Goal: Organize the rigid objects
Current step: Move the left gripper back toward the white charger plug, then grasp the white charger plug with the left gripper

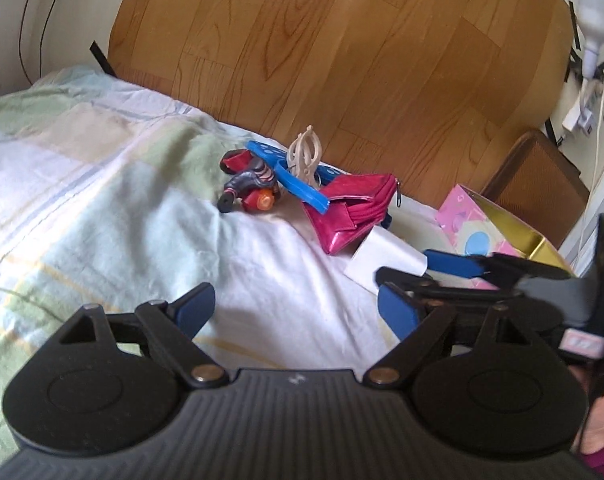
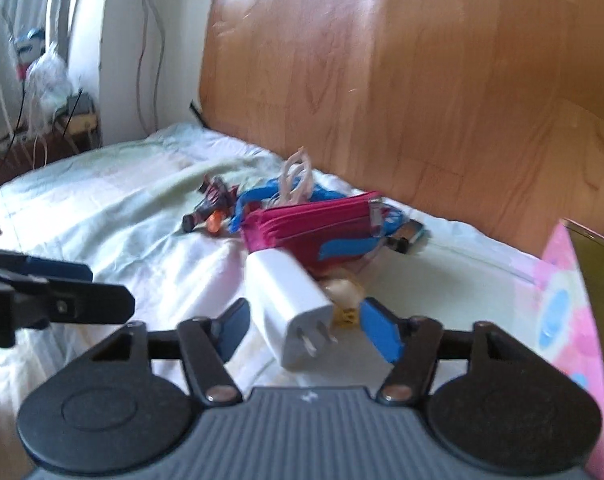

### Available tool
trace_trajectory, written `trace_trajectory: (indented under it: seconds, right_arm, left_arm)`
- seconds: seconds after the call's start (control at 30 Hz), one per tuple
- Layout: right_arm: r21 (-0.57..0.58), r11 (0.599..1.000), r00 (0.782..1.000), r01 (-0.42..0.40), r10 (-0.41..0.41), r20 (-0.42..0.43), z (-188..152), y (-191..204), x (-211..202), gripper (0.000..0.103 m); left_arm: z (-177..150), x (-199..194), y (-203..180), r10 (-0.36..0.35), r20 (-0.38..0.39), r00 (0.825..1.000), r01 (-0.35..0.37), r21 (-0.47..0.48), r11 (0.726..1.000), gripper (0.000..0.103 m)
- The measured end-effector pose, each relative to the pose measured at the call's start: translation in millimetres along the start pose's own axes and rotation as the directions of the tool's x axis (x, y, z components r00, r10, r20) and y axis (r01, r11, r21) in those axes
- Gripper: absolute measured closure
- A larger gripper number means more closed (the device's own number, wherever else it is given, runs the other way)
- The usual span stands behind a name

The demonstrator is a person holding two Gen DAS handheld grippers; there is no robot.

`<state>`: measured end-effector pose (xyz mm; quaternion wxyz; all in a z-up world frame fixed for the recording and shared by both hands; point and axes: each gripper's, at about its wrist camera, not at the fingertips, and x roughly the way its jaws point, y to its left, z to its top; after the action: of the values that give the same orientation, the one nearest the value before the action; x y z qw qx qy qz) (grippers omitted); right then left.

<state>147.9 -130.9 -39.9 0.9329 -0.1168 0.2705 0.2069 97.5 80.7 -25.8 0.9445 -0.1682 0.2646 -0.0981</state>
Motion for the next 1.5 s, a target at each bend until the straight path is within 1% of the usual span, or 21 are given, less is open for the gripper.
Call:
trace_trajectory:
  seconds: [0.03,0.1,0.23,0.37,0.47,0.5,0.53,0.6,0.67,0.77,0.83,0.9,0.97,1.0,1.03,1.1,1.13,1.23,1.33,1.43,1.5]
  right_arm:
    - [-0.015,1.0,1.0,-0.001,0.001,-0.009,-1,4,2,0.061]
    - [-0.054,0.998,1.0,0.021,-0.022,-0.003,-2,13,3,0.063]
    - [-0.133,0.99,0.999,0.042,-0.04,0.015,-8,25,-8,0.071]
    - [-0.25,0.966,0.998,0.066,-0.057,0.042,-18,44,-25,0.07]
    - [-0.299,0.954,0.998,0.03,-0.015,0.054,-25,57,-37,0.066]
    - [-0.312,0.95,0.998,0.012,0.006,0.055,-26,62,-41,0.066]
    - [-0.32,0.947,0.998,-0.006,0.025,0.054,-27,66,-45,0.068]
    - [-0.335,0.941,0.996,-0.04,0.064,0.059,-30,73,-52,0.067]
    - [-0.348,0.936,0.994,-0.058,0.086,0.065,-34,80,-57,0.067]
    - [-0.324,0.944,0.993,-0.07,0.097,0.067,-36,79,-65,0.066]
    - [-0.287,0.955,0.993,-0.077,0.1,0.069,-37,74,-70,0.065]
    - [-0.257,0.963,0.992,-0.078,0.099,0.072,-38,68,-76,0.061]
    - [-0.237,0.969,0.993,-0.076,0.095,0.071,-39,62,-80,0.052]
    - [-0.23,0.97,0.993,-0.074,0.093,0.07,-39,59,-80,0.05]
    - [-0.222,0.972,0.994,-0.072,0.088,0.066,-39,56,-78,0.048]
    - [-0.2,0.977,0.996,-0.07,0.081,0.047,-39,52,-71,0.047]
    - [-0.178,0.981,0.996,-0.072,0.079,0.034,-37,49,-66,0.045]
    - [-0.101,0.99,0.995,-0.096,0.096,0.001,-30,40,-48,0.038]
    - [-0.039,0.992,0.993,-0.118,0.118,-0.024,-21,35,-32,0.031]
    - [-0.01,0.993,0.992,-0.115,0.114,-0.054,-17,35,-18,0.031]
    - [-0.003,0.992,0.99,-0.125,0.124,-0.072,-16,35,-10,0.035]
  left_arm:
    - [0,-2,2,-0.005,0.0,1.0,0.005,-0.005,1.0,0.013]
    - [-1,-4,4,-0.011,0.003,1.0,0.011,-0.011,1.0,0.013]
    - [-2,-6,6,-0.015,0.009,1.0,0.016,-0.014,1.0,0.013]
    - [-2,-6,5,-0.015,0.018,1.0,0.015,-0.012,1.0,0.013]
    - [-2,-8,6,-0.012,0.028,1.0,0.012,-0.013,1.0,0.012]
    - [-2,-9,7,-0.01,0.031,0.999,0.01,-0.015,1.0,0.011]
    - [-2,-9,7,-0.007,0.036,0.999,0.007,-0.017,1.0,0.011]
    - [-2,-12,8,-0.002,0.046,0.999,0.003,-0.02,1.0,0.011]
    - [-2,-14,8,0.003,0.059,0.998,-0.002,-0.025,1.0,0.011]
    - [-2,-16,10,0.0,0.064,0.998,0.002,-0.034,0.999,0.011]
    - [-1,-15,11,-0.013,0.056,0.998,0.015,-0.039,0.999,0.011]
    - [-1,-14,11,-0.029,0.046,0.999,0.031,-0.044,0.999,0.011]
    - [-1,-14,10,-0.055,0.032,0.998,0.057,-0.037,0.998,0.011]
    - [-1,-13,7,-0.064,0.027,0.998,0.064,-0.026,0.998,0.011]
    - [-1,-12,4,-0.071,0.019,0.997,0.071,-0.015,0.997,0.011]
    - [0,-9,-3,-0.101,-0.01,0.995,0.101,-0.004,0.995,0.011]
    - [0,-6,-6,-0.113,-0.027,0.993,0.113,-0.002,0.994,0.011]
    - [3,4,-18,-0.115,-0.062,0.991,0.117,0.021,0.993,0.012]
    - [7,19,-21,-0.124,-0.108,0.986,0.125,0.005,0.992,0.013]
    - [3,36,-17,-0.136,-0.149,0.979,0.132,-0.036,0.991,0.016]
    - [2,37,-17,-0.144,-0.136,0.98,0.141,-0.03,0.99,0.016]
